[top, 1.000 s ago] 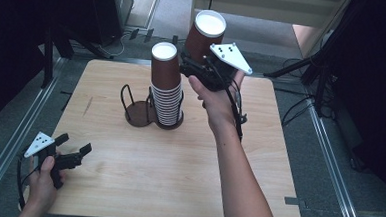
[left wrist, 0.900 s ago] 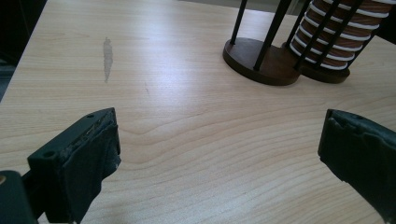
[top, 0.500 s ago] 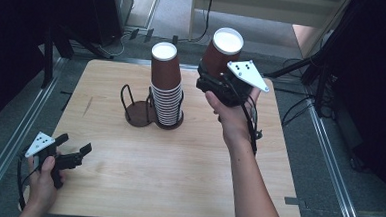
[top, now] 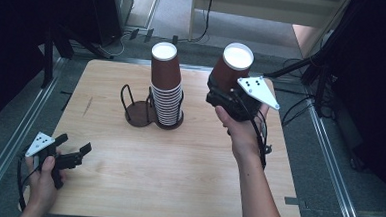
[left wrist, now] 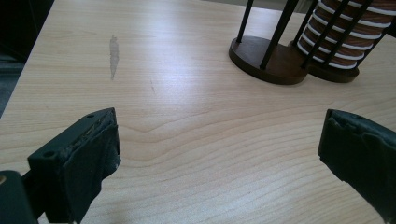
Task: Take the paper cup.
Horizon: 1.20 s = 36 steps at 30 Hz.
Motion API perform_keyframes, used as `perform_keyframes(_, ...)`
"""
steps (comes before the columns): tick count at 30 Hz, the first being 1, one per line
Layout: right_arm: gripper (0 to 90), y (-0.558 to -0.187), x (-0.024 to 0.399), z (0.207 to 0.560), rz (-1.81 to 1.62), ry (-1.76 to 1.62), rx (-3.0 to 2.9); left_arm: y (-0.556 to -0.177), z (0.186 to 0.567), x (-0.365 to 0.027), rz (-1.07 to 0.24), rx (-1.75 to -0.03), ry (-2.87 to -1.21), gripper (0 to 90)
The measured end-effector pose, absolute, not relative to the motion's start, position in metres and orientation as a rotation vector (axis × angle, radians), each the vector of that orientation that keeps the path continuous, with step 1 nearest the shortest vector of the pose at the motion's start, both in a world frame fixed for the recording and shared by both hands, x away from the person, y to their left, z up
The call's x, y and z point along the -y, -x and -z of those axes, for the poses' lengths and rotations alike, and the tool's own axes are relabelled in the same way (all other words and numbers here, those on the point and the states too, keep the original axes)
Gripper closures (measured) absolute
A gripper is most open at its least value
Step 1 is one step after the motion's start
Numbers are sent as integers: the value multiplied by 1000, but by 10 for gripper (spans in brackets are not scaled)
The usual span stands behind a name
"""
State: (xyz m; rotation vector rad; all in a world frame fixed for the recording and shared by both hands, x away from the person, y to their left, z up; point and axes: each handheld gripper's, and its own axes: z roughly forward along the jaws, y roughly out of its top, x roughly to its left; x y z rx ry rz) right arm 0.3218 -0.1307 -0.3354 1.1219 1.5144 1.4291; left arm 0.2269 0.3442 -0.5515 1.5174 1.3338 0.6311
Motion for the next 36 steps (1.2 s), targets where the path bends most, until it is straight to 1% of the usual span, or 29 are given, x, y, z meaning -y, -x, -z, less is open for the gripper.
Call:
perform_keyframes(12,95,-303,147,358,-1402,-1153,-1524,-224,552,-344,-649,-1330,-1507,0)
perform_keyframes(25,96,-285,165,399,-1334,-1187,-1554,-224,551,-344,-661,-1321,-1510,0)
perform_keyframes(34,96,-281,174,420,-1308,-1216,-1559,-226,551,-343,-647,-1325,-1529,0)
perform_keyframes(36,96,-280,177,426,-1299,-1223,-1561,-232,551,-343,-631,-1432,-1551,0)
